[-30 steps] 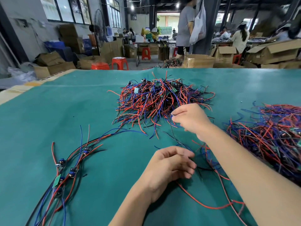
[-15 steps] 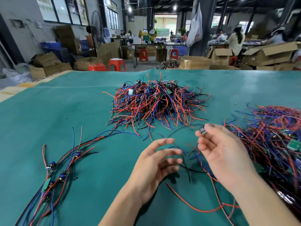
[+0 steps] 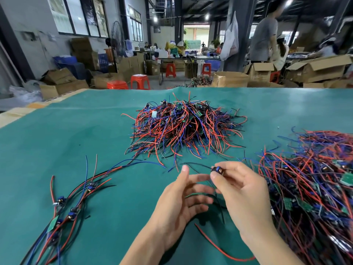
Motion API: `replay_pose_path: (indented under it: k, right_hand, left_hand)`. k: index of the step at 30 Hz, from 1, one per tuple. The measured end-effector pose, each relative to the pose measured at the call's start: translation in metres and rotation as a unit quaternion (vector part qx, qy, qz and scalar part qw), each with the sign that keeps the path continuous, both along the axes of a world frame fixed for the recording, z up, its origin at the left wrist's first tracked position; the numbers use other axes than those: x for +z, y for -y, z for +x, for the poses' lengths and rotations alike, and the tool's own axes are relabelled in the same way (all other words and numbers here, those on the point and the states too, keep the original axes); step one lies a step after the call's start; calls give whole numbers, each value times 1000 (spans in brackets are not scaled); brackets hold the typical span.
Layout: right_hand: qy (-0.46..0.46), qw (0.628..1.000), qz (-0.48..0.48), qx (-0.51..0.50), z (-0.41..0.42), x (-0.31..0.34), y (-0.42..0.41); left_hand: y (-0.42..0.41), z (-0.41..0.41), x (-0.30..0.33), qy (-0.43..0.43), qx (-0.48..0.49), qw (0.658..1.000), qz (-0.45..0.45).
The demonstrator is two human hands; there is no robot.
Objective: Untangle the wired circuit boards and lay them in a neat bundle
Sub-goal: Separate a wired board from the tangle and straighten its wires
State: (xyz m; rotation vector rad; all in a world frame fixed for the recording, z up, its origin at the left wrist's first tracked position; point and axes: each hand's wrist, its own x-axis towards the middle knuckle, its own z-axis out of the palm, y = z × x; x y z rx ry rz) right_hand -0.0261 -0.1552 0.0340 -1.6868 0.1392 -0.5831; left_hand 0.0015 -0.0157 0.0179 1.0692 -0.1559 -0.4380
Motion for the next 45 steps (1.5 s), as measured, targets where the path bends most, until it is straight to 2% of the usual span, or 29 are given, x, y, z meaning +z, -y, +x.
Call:
replay_pose_path:
  k: [2, 6, 11, 14, 17, 23, 28, 32, 35, 39, 45]
  right_hand:
    - [12, 998, -53, -15, -2, -1, -2]
    - [55, 974, -221, 7, -6, -3, -12]
    - [82, 959, -270, -28, -6, -5, -9]
    - [62, 974, -218, -29, -4, -4, -5]
    - [15, 989, -144, 14, -1, -2, 0]
    - [1, 991, -101, 90, -3, -2, -1]
    - [-11, 995, -7, 97, 1, -6, -1]
    - [-18, 996, 34, 85, 3, -10, -1]
    - [-2, 999, 14, 36, 6, -9, 6]
    - [27, 997, 47, -47, 14, -5, 28]
    - [97, 970, 152, -165, 19, -2, 57]
  left_hand:
    - [3, -2, 0, 14, 5, 1000, 8]
    - [4, -6, -1, 27, 58, 998, -11]
    - [5, -6, -1, 38, 71, 997, 1]
    - [2, -4, 0, 25, 46, 999, -15]
    - [-1, -3, 1, 19, 38, 999, -15]
    - [-4, -2, 1, -10, 20, 1000, -16]
    - [-5, -1, -1, -23, -12, 999, -44]
    - [-4, -4, 2, -2, -13, 1000, -26]
    - [-3, -5, 3, 24, -5, 1000, -11]
    - [1, -10, 5, 54, -25, 998, 8]
    - [3, -13, 5, 61, -44, 997, 14]
